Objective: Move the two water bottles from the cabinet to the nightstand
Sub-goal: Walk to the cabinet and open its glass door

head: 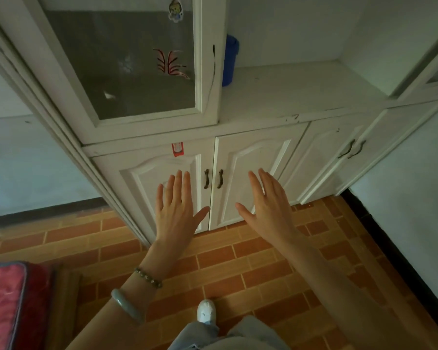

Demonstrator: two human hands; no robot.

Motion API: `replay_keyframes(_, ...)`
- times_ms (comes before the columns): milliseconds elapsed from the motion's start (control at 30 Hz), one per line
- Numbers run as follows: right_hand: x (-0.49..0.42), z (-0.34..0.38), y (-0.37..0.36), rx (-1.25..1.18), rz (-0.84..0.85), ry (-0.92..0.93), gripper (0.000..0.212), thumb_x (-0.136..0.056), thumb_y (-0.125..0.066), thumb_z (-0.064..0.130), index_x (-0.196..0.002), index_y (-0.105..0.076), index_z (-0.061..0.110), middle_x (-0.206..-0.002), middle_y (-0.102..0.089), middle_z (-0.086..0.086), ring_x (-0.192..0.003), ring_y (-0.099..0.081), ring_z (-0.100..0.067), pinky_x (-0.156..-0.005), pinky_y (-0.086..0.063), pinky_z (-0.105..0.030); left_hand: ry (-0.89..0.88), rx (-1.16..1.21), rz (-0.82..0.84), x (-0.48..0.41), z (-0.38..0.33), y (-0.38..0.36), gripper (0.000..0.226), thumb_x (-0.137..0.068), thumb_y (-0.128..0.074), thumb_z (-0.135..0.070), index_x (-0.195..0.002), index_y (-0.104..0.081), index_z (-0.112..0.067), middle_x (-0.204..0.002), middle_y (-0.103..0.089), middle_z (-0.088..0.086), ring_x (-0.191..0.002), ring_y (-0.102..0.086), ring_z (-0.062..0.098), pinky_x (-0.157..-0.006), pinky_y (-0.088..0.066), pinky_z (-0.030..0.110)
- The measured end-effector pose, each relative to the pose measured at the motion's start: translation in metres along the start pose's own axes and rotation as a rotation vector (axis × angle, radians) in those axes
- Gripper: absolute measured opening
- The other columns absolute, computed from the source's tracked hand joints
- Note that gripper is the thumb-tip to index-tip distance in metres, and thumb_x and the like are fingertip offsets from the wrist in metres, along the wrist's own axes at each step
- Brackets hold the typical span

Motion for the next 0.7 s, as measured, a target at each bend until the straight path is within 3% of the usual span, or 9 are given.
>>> replay_keyframes(267, -0.048, -0.011, -0.014, -0.031, 0.0, 0.047, 0.075, -0.082, -0.057, 0.05, -0.138, -0.033, 0.007, -0.142, -0.038, -0.022, -0.13, -0.037, -0.037, -0.105, -0.027, -0.045, 0.054, -0.027, -0.019, -0.035, 0.002, -0.009, 0.092, -0.079, -0.056, -0.057, -0.144, -0.022, -0.003, -0.15, -0.026, 0.019, -0.139, -0.02, 0.034, -0.113, -0.008, 0.049)
replay_keyframes(467, -0.087, -0.023, -0.018, -0.057, -0.006, 0.124, 0.076, -0.083, -0.054, 0.051, -0.14, -0.03, 0.008, -0.145, -0.035, -0.021, -0.132, -0.033, -0.036, -0.106, -0.02, -0.04, 0.13, -0.04, -0.05, -0.063, -0.004, -0.01, 0.091, -0.079, -0.034, -0.065, -0.146, -0.017, -0.006, -0.153, -0.019, 0.015, -0.141, -0.013, 0.031, -0.114, -0.005, 0.049)
replay_keyframes(633, -0.128, -0.026, 0.003, -0.133, -0.045, 0.203, 0.081, -0.085, -0.045, 0.058, -0.146, -0.011, 0.017, -0.155, -0.013, -0.012, -0.141, -0.012, -0.028, -0.107, -0.006, -0.033, 0.099, -0.115, -0.174, -0.102, -0.014, 0.015, 0.089, -0.078, -0.049, -0.061, -0.143, -0.027, -0.005, -0.148, -0.03, 0.018, -0.137, -0.024, 0.034, -0.11, -0.013, 0.052)
replay_keyframes(700, -0.148, -0.023, 0.018, -0.149, -0.095, 0.227, 0.08, -0.085, -0.047, 0.057, -0.145, -0.013, 0.016, -0.154, -0.015, -0.013, -0.141, -0.014, -0.028, -0.107, -0.008, -0.034, 0.097, -0.124, -0.239, -0.121, -0.016, 0.032, 0.089, -0.077, -0.054, -0.06, -0.141, -0.03, -0.004, -0.147, -0.033, 0.018, -0.137, -0.026, 0.034, -0.11, -0.014, 0.052)
Point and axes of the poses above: each hand's wrist, its own x-axis away from the middle knuckle, its own y-axis out of the back of the hand, z = x × y, the point moved 5 cm from there along -x, towards the middle knuckle
